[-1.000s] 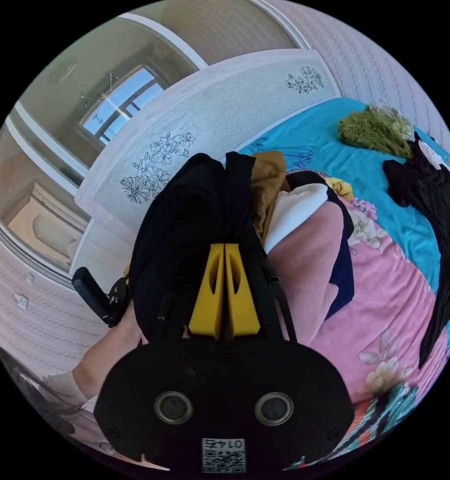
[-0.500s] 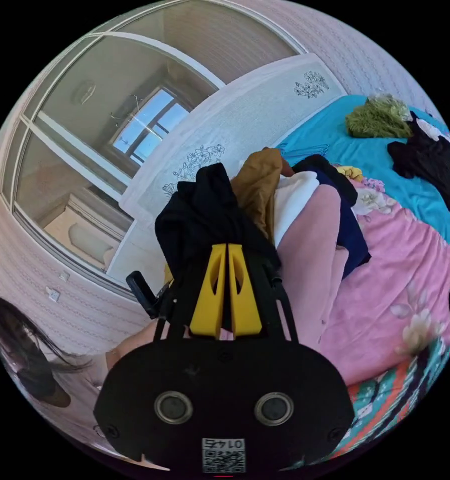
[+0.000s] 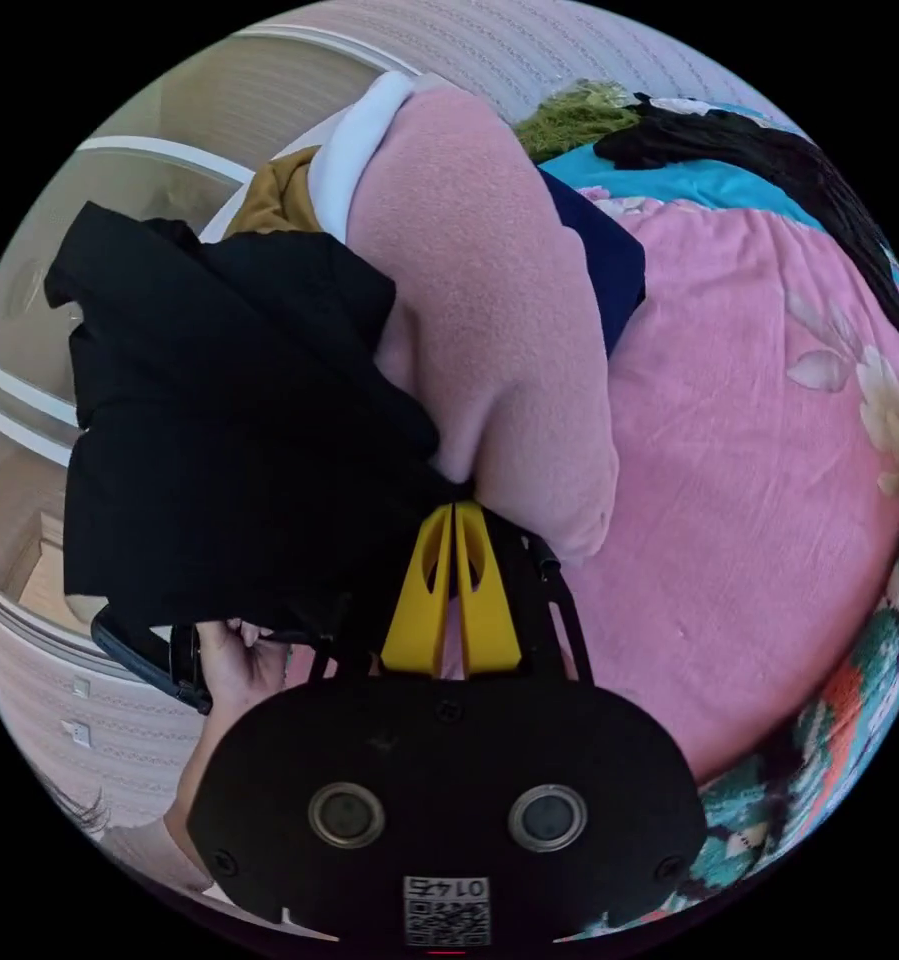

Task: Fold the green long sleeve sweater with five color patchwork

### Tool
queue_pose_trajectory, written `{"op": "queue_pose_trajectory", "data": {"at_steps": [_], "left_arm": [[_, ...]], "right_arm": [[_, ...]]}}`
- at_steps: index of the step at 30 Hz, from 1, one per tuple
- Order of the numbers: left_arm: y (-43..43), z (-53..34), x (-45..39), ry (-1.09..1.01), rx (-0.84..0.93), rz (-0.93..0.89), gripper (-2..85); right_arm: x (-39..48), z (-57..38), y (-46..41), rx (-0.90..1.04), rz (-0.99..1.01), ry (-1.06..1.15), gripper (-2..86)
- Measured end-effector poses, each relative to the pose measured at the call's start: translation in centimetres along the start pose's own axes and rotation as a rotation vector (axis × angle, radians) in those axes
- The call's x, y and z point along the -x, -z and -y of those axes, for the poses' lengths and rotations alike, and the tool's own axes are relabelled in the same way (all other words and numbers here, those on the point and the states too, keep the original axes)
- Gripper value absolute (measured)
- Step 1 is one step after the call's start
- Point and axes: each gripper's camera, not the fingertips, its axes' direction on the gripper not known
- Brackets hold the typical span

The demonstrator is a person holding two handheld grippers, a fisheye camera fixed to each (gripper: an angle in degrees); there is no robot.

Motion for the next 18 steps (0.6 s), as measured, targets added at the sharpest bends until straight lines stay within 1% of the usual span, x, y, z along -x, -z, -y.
{"op": "queue_pose_trajectory", "data": {"at_steps": [3, 5, 7, 11, 13, 18], "left_arm": [[-3.2, 1.2, 1.5, -0.014, 0.011, 0.008, -0.7], [-5.2, 1.9, 2.5, 0.016, 0.036, 0.013, -0.6], [-5.3, 2.0, 2.9, 0.033, 0.049, 0.004, -0.6], [-2.1, 0.6, 3.8, 0.043, 0.1, -0.08, -0.4], [-0.3, -0.5, 4.4, 0.047, 0.15, -0.108, -0.3], [4.3, -5.1, 8.0, 0.2, 0.296, -0.118, 0.5]], "right_arm": [[-1.5, 2.7, -2.6, 0.028, 0.027, 0.048, -0.6], [-1.9, 4.3, -4.0, 0.043, -0.002, 0.067, -0.6], [-2.3, 5.2, -5.2, 0.07, -0.048, 0.098, -0.5], [-4.1, 3.6, -5.6, 0.15, -0.047, 0.087, -0.3], [-5.3, 1.9, -5.8, 0.255, -0.082, 0.082, -0.2], [-7.3, -2.5, -4.4, 0.403, -0.16, 0.093, -0.3]]}}
